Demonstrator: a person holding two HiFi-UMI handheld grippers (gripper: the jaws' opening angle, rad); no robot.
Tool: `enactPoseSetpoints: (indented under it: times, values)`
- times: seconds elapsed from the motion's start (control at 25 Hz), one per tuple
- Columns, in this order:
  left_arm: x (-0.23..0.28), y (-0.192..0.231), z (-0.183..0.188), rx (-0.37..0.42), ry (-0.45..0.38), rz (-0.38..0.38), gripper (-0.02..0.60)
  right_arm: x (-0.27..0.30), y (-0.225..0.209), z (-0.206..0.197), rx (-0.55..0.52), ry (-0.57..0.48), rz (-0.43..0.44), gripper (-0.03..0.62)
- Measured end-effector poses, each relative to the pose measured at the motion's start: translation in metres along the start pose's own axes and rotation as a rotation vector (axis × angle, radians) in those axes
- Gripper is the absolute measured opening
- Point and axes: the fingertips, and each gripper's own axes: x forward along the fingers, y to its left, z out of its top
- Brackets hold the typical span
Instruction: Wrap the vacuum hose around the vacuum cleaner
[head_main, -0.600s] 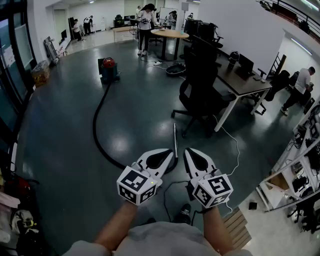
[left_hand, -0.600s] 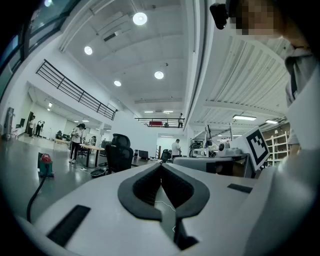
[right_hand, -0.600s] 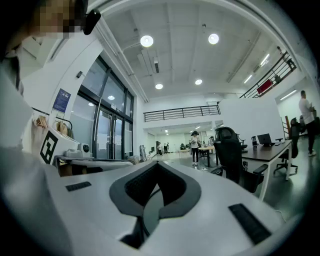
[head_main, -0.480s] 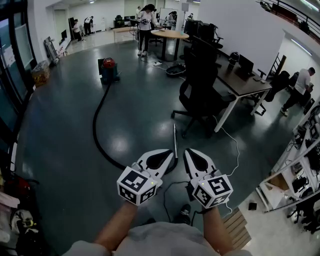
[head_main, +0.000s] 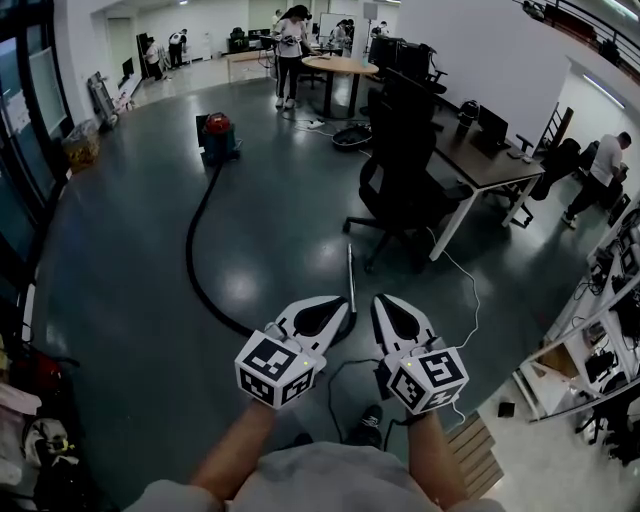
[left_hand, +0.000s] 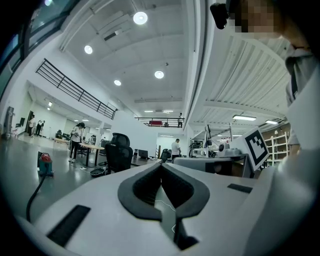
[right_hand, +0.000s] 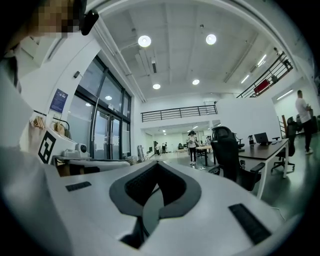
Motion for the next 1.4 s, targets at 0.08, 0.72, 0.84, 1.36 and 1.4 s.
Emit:
enactPoseSetpoints:
  times: [0.08,0.72,0.84,1.36,1.4]
  values:
    - [0.001,0.001,-0.001,-0.001,0.004,0.001,0.009,0.0,-0.003,0.0,0.0,0.003,-0.005,0.003]
    - [0.06,0.004,-0.005,0.009,0.026,0.018,0.009,0.009,-0.065,0.008,-0.031,0.009,0.01,0.003]
    - [0.083,0.006,-0.008,0.011,0.031,0.031,0.009,0.015,-0.087,0.008,-0.028,0.013,0.024,0.003]
    - [0.198,0.027,-0.019,0.023,0.087,0.162,0.009,0.046,-0.209,0.009,0.001,0.037,0.141,0.003]
    - [0.204,0.028,-0.019,0.026,0.095,0.172,0.009,0.049,-0.215,0.009,0.003,0.04,0.152,0.003]
